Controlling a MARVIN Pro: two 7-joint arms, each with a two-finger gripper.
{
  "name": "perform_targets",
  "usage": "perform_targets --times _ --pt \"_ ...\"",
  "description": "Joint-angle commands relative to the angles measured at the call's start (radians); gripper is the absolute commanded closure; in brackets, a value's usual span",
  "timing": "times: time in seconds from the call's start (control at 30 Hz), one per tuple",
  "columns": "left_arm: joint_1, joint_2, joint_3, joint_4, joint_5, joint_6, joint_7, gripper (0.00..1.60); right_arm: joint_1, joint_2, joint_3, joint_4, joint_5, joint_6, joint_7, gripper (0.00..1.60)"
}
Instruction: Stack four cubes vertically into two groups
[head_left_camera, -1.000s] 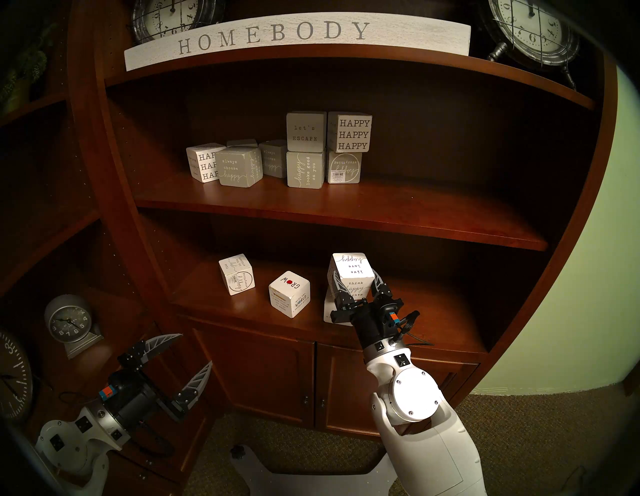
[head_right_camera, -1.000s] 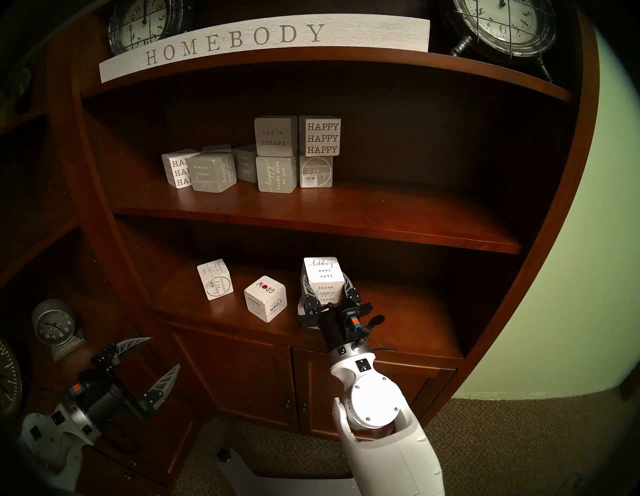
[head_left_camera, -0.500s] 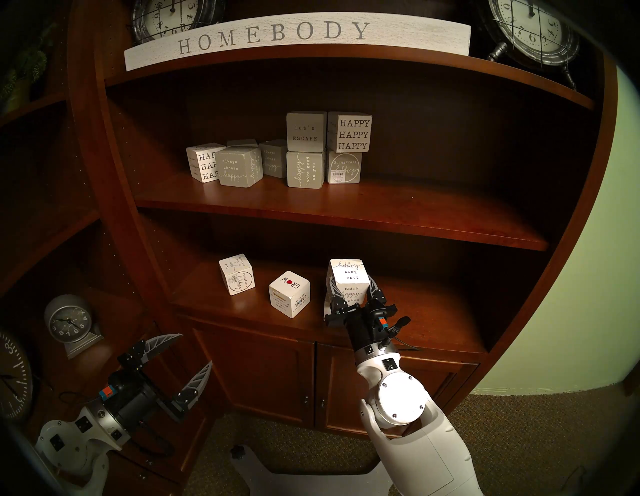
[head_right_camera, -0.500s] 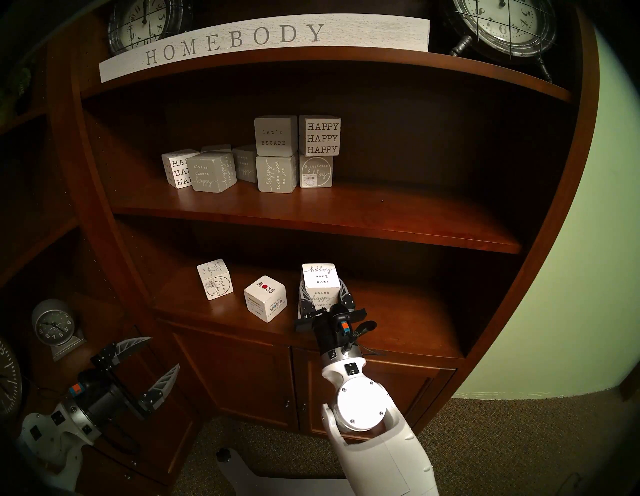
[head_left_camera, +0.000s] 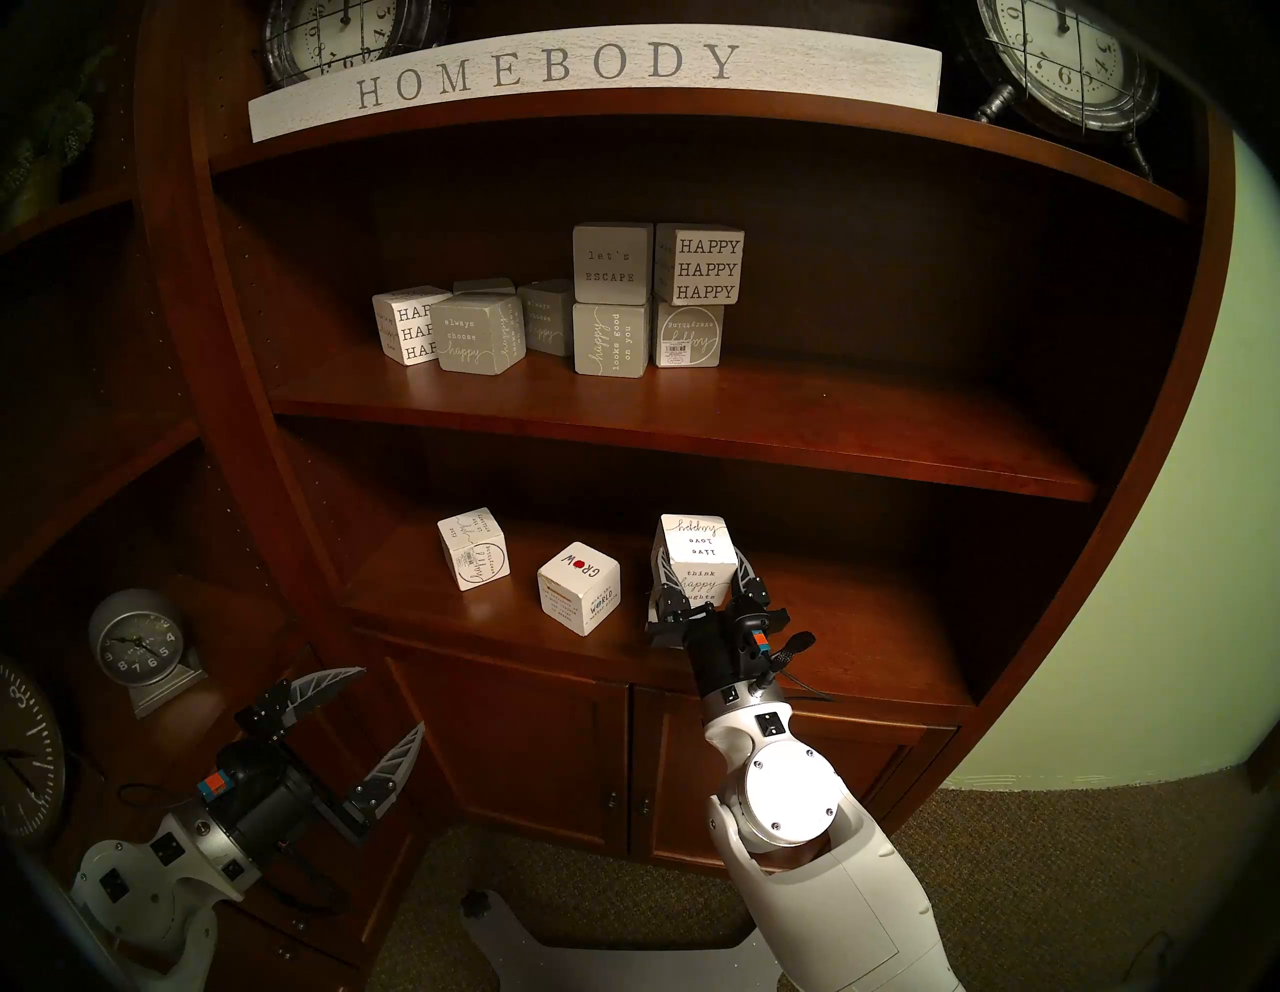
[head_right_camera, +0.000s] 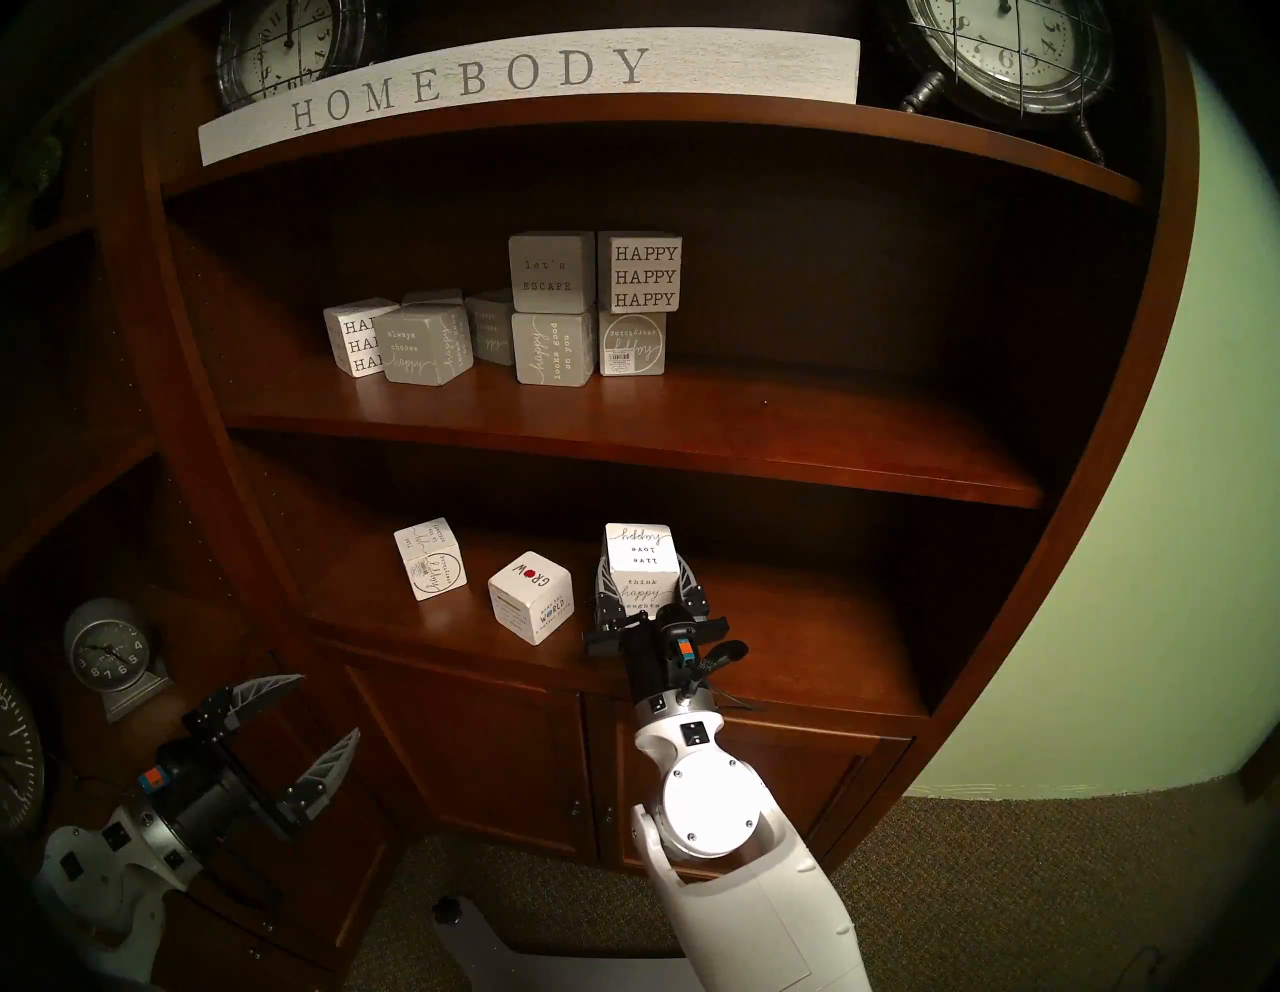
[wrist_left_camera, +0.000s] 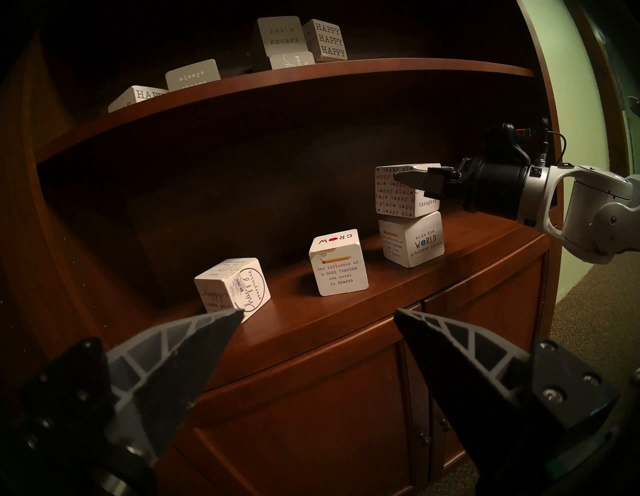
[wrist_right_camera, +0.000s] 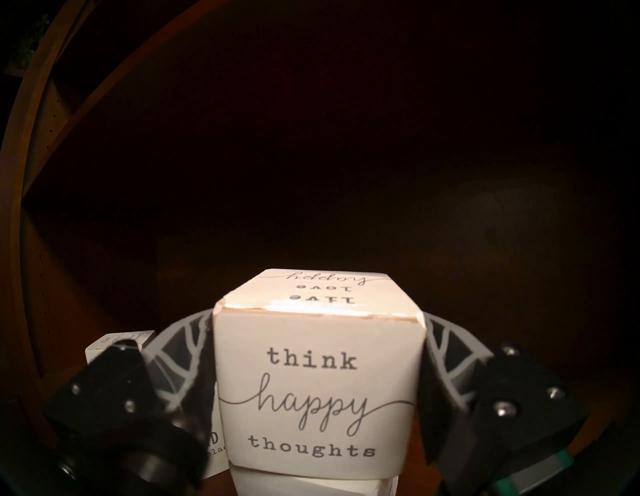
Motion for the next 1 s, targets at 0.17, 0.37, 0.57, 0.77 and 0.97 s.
perform_targets --times 0.17,0.37,0.57,0.77,0.97 --pt "-0.002 0.001 -0.001 -0.013 0.0 0.0 0.0 0.0 0.018 0.0 -0.004 -0.027 0.024 0.017 0.024 0.4" --pt "-0.002 0.001 -0.001 -0.013 0.0 0.0 0.0 0.0 0.019 -0.001 -0.003 -0.026 0.022 0.021 0.028 0.09" --pt "-0.002 0.001 -0.001 -0.013 0.0 0.0 0.0 0.0 0.021 -0.002 -0.003 -0.023 0.008 0.015 0.024 0.0" --pt "-0.002 0.001 -0.001 -0.013 0.0 0.0 0.0 0.0 0.02 -0.003 -0.002 -0.023 -0.005 0.009 0.022 0.0" --pt "-0.002 0.001 -0.001 -0.013 0.0 0.0 0.0 0.0 0.011 0.0 -0.001 -0.037 -0.014 0.002 0.021 0.0"
